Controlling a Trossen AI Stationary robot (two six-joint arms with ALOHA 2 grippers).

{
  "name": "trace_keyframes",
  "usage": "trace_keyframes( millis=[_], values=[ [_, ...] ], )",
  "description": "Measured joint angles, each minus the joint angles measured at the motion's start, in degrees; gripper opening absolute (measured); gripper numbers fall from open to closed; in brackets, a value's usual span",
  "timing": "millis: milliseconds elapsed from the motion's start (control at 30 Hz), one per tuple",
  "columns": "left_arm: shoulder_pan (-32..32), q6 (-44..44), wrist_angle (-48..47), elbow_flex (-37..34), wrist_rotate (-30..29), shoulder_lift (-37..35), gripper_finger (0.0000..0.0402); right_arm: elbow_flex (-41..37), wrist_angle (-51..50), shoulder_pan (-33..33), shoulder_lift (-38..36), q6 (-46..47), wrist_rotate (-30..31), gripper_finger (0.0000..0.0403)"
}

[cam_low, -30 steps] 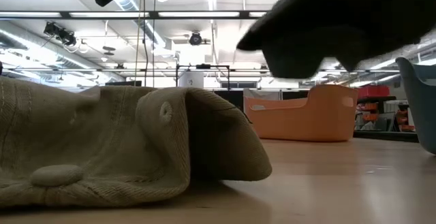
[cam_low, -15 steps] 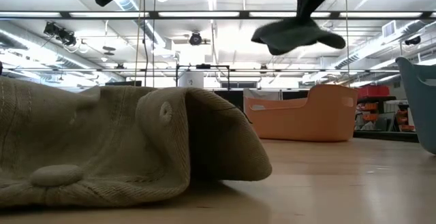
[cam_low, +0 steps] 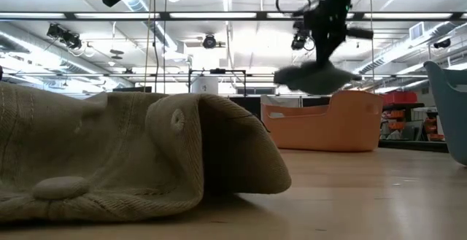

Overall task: Pick & Place hat
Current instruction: Put the bottom right gray cap into the orange bin, then put the top gray cap into the orange bin

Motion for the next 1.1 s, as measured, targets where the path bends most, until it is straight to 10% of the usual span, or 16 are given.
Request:
trace_keyframes(
  millis=[467, 1100],
  values=[
    [0.00, -0.03, 0.02, 0.00, -0.03, 0.00, 0.0174, -20.61, 18.79, -1.38, 0.02, -8.37, -0.70, 0.0002],
    [0.01, -0.08, 0.21, 0.00, -0.94, 0.00, 0.0174, -23.11, 20.43, -1.90, 0.02, -1.72, -4.63, 0.0057]
  ],
)
